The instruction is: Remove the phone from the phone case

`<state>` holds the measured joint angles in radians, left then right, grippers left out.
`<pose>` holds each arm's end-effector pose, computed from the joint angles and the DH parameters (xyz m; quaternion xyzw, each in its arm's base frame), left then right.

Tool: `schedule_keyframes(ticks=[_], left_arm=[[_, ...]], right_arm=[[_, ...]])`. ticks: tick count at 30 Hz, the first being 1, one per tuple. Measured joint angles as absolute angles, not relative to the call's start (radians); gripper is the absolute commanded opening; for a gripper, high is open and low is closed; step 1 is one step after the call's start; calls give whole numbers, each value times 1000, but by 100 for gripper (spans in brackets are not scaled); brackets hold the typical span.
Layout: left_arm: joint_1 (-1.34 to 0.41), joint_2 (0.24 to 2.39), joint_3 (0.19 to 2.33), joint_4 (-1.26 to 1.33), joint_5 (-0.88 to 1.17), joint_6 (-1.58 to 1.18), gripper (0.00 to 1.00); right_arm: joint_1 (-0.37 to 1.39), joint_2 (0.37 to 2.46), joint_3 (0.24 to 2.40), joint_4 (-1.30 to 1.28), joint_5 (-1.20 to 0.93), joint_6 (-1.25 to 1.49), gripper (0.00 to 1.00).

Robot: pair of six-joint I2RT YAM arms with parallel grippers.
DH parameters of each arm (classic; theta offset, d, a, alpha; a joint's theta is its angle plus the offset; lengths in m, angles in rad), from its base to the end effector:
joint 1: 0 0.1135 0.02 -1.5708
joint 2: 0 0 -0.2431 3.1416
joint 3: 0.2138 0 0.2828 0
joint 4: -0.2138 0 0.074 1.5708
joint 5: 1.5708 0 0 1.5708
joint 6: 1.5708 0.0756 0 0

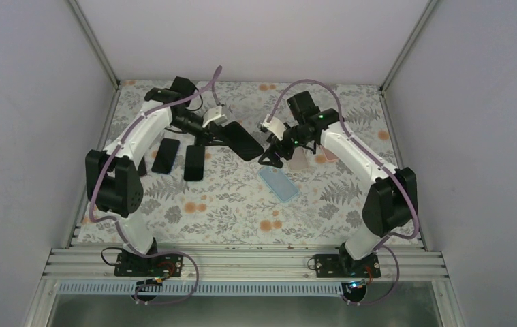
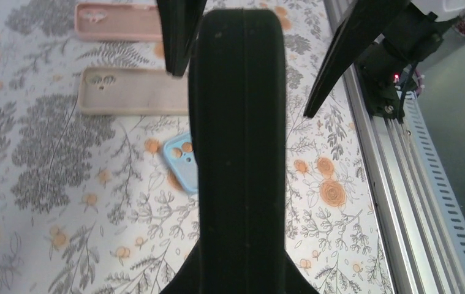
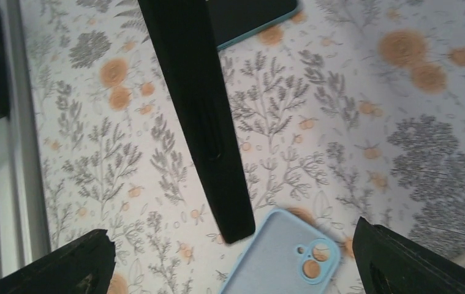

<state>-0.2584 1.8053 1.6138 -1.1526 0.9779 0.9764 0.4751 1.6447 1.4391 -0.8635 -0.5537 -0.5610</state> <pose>0.3565 -0.1591 0.2430 0.5511 0.6845 -0.4019 0.2575 0.3262 0.2125 0.2370 -0.5204 0.7760 0.2543 0.2499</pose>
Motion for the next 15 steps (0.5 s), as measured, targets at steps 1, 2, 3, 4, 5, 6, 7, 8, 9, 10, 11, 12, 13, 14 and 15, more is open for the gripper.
schedule_keyframes(ticks=[1, 2, 3, 4, 5, 6, 7, 8, 9, 10, 11, 12, 13, 14, 15], left_arm=[[-269, 1790, 1614, -1154, 977, 986, 2], [-278, 1777, 1614, -1155, 977, 993, 2], [-283, 1771, 1614, -1157, 976, 1000, 2], [-286, 1767, 1614, -1161, 976, 1008, 2], [-288, 1766, 1614, -1167, 976, 1015, 2], [-288, 1766, 1614, -1173, 974, 1022, 2], [-289, 1766, 1613, -1180, 969, 1030, 2], [-289, 1766, 1613, -1187, 964, 1037, 2], [-289, 1766, 1613, -1192, 960, 1040, 2], [-289, 1766, 1613, -1197, 955, 1045, 2], [-289, 1766, 1613, -1202, 950, 1048, 2], [-289, 1766, 1613, -1206, 945, 1052, 2], [-289, 1765, 1613, -1211, 942, 1056, 2], [-289, 1765, 1613, -1214, 939, 1059, 2], [-289, 1764, 1614, -1218, 939, 1062, 2]], right_arm=[[475, 1645, 1429, -871, -571, -575, 99], [473, 1645, 1424, -876, -584, -583, 99], [471, 1646, 1423, -880, -594, -589, 98], [467, 1646, 1422, -880, -603, -598, 98], [462, 1647, 1422, -880, -614, -604, 98], [456, 1647, 1422, -880, -620, -608, 98], [448, 1647, 1422, -880, -628, -614, 98], [443, 1647, 1422, -881, -634, -620, 97], [436, 1647, 1422, -881, -640, -626, 97], [432, 1647, 1422, -881, -643, -630, 97], [427, 1647, 1422, -883, -645, -637, 97], [422, 1650, 1422, -884, -646, -643, 97], [416, 1654, 1422, -884, -647, -649, 97], [413, 1660, 1422, -884, -648, -653, 96], [408, 1671, 1422, -884, -649, -657, 96]])
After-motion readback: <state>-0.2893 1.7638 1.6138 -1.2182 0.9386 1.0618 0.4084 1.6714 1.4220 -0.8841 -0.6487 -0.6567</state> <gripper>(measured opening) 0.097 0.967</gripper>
